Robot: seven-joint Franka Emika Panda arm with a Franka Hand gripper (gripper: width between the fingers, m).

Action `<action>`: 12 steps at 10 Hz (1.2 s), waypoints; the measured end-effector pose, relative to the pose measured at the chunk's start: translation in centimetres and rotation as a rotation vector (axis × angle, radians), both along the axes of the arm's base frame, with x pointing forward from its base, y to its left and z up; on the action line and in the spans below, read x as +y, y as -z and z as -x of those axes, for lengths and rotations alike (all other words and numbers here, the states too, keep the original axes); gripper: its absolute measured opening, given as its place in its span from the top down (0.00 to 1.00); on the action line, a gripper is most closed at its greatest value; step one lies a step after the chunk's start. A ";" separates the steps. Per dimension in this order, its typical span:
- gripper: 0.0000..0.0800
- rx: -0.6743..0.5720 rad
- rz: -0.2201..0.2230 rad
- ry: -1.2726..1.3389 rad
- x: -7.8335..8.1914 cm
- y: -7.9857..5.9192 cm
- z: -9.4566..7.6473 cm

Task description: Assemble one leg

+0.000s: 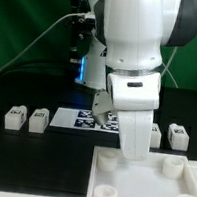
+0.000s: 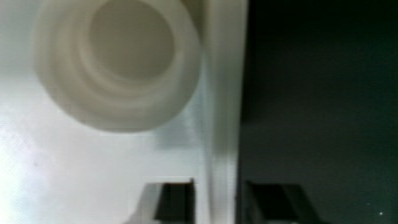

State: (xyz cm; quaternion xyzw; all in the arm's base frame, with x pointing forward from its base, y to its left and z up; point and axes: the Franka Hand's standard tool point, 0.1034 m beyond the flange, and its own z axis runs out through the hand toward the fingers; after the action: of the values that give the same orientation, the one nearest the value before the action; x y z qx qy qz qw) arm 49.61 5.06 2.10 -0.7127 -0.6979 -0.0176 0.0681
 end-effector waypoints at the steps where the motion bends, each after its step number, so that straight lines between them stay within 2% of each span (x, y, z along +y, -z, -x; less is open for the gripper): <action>1: 0.65 0.000 0.000 0.000 0.0 0.0 0.0; 2: 0.42 0.000 0.000 0.001 0.0 0.0 0.0; 3: 0.27 0.000 0.000 0.001 0.0 0.0 0.0; 4: 0.27 0.001 0.000 0.001 -0.1 0.0 0.0; 5: 0.20 0.001 0.000 0.001 -0.1 0.0 0.0; 6: 0.19 0.001 0.000 0.001 -0.1 0.0 0.0; 12: 0.19 0.002 0.001 0.010 -0.1 0.1 0.0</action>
Offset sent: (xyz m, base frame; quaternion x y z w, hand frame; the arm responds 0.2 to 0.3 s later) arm 0.0000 0.0000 0.0000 0.0000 0.0000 0.0000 1.0000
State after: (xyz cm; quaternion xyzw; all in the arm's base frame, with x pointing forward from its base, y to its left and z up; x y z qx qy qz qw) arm 49.58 4.96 2.04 -0.7163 -0.6942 -0.0168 0.0684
